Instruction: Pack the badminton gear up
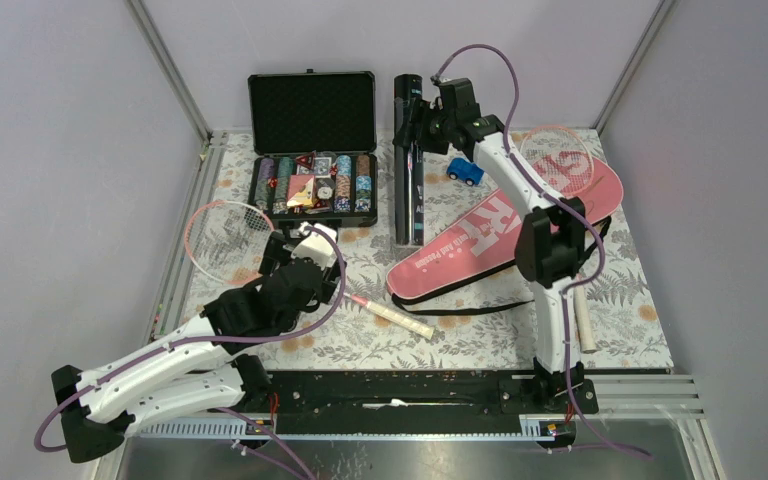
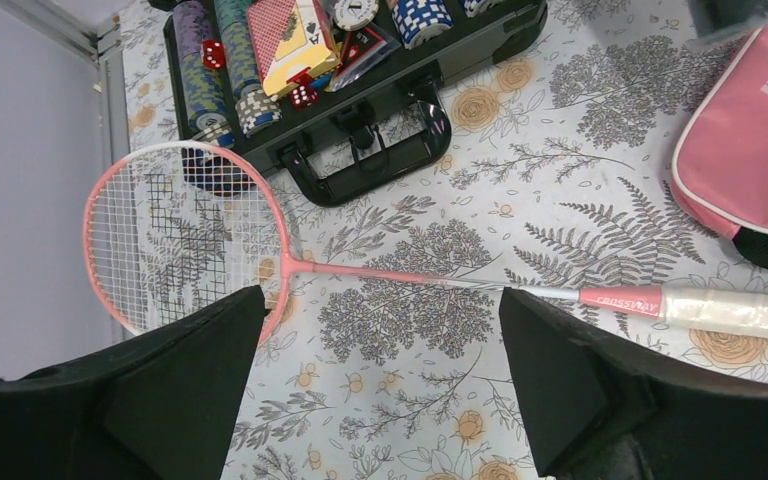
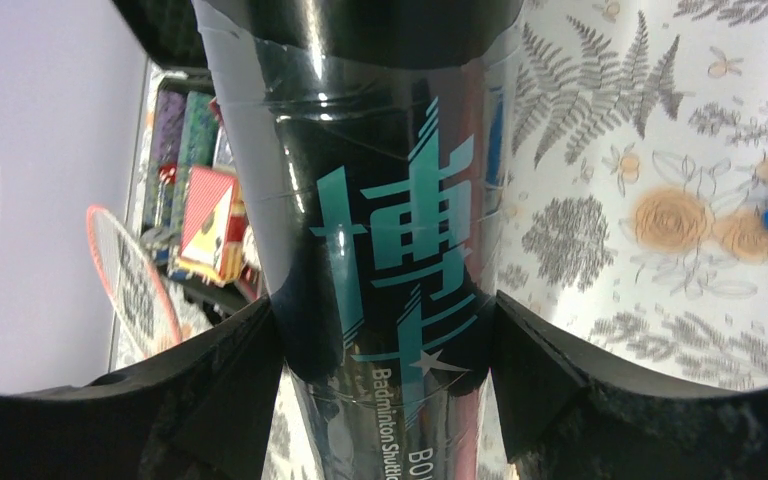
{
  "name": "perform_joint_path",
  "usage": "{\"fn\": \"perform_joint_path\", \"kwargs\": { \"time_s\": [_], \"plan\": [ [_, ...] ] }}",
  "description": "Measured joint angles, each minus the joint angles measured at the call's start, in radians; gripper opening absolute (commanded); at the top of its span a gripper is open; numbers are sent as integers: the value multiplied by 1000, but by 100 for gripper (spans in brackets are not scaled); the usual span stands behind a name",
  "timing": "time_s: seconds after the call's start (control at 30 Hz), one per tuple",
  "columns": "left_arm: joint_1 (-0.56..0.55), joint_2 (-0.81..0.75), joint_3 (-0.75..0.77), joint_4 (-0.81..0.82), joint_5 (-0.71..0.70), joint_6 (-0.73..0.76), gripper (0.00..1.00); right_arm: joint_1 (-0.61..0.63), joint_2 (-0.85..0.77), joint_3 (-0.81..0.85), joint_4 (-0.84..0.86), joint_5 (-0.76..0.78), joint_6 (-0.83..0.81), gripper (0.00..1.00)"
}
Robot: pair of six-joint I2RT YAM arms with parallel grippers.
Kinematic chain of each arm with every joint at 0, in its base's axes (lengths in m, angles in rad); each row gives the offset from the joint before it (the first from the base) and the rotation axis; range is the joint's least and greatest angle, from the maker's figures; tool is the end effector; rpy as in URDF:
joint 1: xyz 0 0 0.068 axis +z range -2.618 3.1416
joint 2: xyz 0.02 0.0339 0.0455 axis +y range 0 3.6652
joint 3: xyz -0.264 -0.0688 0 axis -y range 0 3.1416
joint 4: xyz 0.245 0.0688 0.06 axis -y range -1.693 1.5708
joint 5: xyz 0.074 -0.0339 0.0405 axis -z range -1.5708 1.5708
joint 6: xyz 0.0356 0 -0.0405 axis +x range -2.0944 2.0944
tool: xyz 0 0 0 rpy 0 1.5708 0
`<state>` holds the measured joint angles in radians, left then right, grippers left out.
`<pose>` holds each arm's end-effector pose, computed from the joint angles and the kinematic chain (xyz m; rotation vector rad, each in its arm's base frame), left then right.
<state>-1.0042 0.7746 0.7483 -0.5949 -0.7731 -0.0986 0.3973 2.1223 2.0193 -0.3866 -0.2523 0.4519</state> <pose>0.1062 -0.1206 0.2938 0.4890 1.9431 0.1518 0.4612 0.2032 0.3218 -0.1040 2.1349 0.7733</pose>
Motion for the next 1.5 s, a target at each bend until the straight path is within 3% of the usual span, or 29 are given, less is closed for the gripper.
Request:
{"fn": "perform_joint_path", "kwargs": {
  "time_s": [0.13,0.33,0.5,0.63,0.87,1.03,1.23,1.37,1.5],
  "plan": [
    [-1,28,0,3,-18,14,99,-17,186,220,-65,2,19,56],
    [-1,99,0,-2,-40,25,99,-23,391,411,-106,31,79,60],
    [-2,104,0,0,-51,31,99,-23,447,407,-125,79,120,66],
    [-2,95,0,1,-61,38,99,-23,447,363,-129,102,134,79],
    [-2,95,-3,0,-116,38,99,-26,421,351,-211,138,65,89],
    [-3,125,-4,-12,-188,19,99,-36,207,145,-262,138,-6,89],
    [-3,140,-4,-46,-212,-2,99,-48,-228,-261,-226,148,-58,88],
    [-3,79,-5,-47,-204,-8,99,-58,-465,-502,-190,174,-47,88],
    [-3,-43,-5,-46,-195,-27,99,-81,-591,-688,-159,255,-91,89]
  ]
}}
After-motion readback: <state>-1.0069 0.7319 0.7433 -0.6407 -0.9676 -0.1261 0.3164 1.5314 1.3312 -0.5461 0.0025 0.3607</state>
